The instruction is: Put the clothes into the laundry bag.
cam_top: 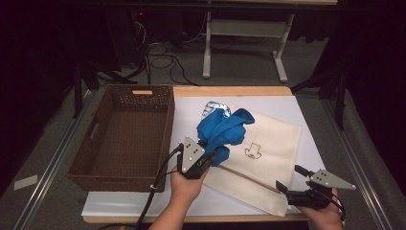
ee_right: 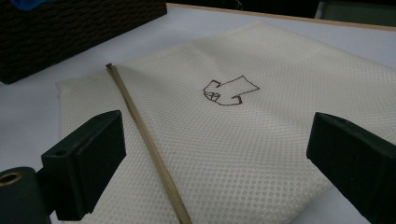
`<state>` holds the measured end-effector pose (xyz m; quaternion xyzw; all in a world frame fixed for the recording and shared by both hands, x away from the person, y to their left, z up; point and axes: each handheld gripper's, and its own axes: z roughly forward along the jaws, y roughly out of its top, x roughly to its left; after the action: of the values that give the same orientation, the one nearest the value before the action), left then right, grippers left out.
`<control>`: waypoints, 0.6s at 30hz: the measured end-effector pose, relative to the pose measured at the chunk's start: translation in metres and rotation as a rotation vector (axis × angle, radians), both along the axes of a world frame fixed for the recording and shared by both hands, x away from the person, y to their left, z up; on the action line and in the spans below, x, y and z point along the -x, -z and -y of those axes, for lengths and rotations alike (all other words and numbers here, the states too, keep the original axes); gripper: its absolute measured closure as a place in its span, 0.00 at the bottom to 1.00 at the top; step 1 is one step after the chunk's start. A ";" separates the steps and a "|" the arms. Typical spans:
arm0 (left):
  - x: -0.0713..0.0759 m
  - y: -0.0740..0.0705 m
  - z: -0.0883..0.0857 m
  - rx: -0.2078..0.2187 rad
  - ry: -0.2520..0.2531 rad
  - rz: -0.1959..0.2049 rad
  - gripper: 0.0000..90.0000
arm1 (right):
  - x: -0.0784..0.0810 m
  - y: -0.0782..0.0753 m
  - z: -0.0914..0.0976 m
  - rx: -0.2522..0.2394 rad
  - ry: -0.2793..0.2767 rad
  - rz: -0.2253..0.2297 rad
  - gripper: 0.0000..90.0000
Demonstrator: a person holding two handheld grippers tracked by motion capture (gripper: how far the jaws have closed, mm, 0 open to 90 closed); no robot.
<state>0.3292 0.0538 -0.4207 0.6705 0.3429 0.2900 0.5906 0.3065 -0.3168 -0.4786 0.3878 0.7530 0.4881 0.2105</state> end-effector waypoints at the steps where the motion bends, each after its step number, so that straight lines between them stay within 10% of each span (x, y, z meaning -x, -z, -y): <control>1: 0.001 0.002 0.000 0.001 0.002 0.000 0.82 | 0.000 0.000 0.000 -0.001 0.000 0.000 0.06; 18: 0.033 0.025 -0.014 -0.010 0.054 -0.054 0.82 | 0.001 0.000 0.000 -0.001 -0.002 0.000 0.07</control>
<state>0.2961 0.0677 -0.4454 0.6901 0.3387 0.2574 0.5854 0.3056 -0.3164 -0.4785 0.3872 0.7529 0.4889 0.2099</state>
